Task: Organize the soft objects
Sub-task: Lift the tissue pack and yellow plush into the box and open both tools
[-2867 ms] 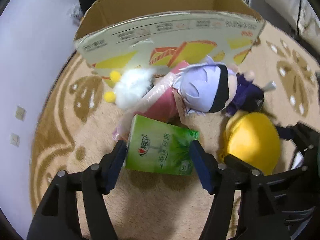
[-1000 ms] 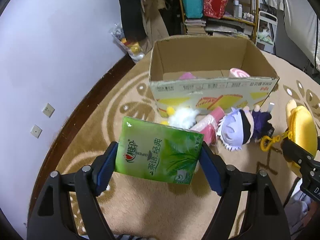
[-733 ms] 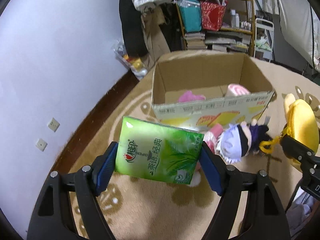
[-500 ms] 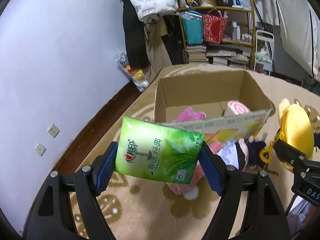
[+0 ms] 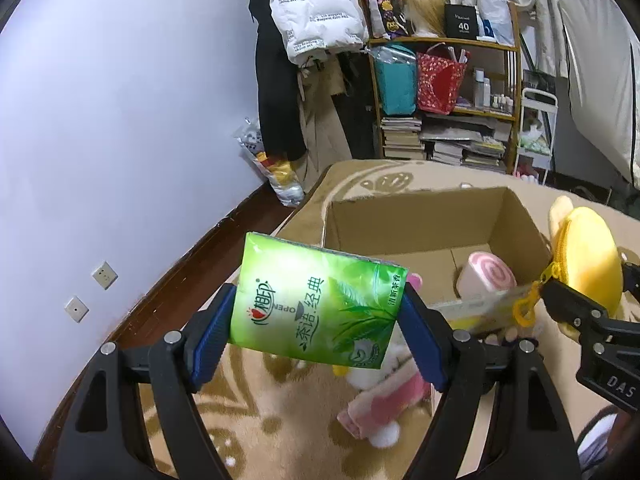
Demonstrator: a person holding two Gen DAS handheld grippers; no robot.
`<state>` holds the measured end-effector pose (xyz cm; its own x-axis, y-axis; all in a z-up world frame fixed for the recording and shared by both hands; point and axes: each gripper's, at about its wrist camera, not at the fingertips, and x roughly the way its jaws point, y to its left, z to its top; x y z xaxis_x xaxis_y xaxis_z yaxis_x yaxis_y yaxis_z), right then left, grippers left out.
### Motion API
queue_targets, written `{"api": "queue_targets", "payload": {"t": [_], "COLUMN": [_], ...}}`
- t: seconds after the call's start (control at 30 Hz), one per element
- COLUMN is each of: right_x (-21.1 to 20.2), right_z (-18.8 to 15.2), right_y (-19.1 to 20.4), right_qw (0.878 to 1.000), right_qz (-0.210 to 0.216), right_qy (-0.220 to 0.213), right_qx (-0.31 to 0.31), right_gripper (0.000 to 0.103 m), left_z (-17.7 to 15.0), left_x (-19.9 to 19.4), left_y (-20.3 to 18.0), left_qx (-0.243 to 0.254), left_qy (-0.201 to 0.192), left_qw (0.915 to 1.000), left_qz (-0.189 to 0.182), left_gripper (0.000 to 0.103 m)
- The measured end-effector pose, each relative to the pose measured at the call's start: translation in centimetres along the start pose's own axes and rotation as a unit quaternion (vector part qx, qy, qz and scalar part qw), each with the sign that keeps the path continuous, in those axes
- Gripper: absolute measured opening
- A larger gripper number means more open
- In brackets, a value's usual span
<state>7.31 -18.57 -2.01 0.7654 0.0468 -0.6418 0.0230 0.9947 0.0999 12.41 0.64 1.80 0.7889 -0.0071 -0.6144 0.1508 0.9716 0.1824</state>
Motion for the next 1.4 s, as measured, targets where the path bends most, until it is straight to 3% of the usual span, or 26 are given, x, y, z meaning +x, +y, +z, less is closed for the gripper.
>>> {"api": "queue_targets", "payload": {"t": [0.37,0.7,0.87,1.07,1.2,1.3,1.4], "right_x": [2.8,4.1,5.1,7.0,7.3,6.9,6.4], "right_z": [2.7,6.2,6.3,5.1,4.7,4.6,4.7], "right_y": [-0.5,-0.1,-0.2,-0.7,-1.0,-1.2,-1.6], "right_qw": [1.000,0.998,0.998,0.999,0.999,0.999,0.999], "right_qz": [0.009,0.025,0.036,0.041,0.044,0.043,0.040], "right_qy": [0.001,-0.029,-0.032,-0.003,0.007,0.006,0.010], "right_qx": [-0.014,-0.043,-0.041,-0.035,-0.024,-0.022,-0.014], "right_gripper": [0.074,0.075,0.076,0.078,0.086,0.093,0.096], "left_z": [2.6,4.2,4.3,3.9,3.7,3.8,3.7], "left_x": [3.2,5.8,6.7,7.6,7.9,7.9,7.4], "left_y": [0.2,-0.2,-0.8,-1.5,-1.8,-1.7,-1.2], "left_qx": [0.001,-0.009,-0.008,-0.003,0.004,0.000,-0.012], "left_qy": [-0.010,-0.008,-0.007,0.002,0.000,0.002,-0.004], "left_qw": [0.9999,0.9998,0.9995,0.9995,0.9999,0.9998,0.9997], "left_qz": [0.005,-0.018,-0.030,-0.032,-0.016,-0.020,-0.022], "left_gripper": [0.078,0.078,0.078,0.079,0.079,0.091,0.096]}}
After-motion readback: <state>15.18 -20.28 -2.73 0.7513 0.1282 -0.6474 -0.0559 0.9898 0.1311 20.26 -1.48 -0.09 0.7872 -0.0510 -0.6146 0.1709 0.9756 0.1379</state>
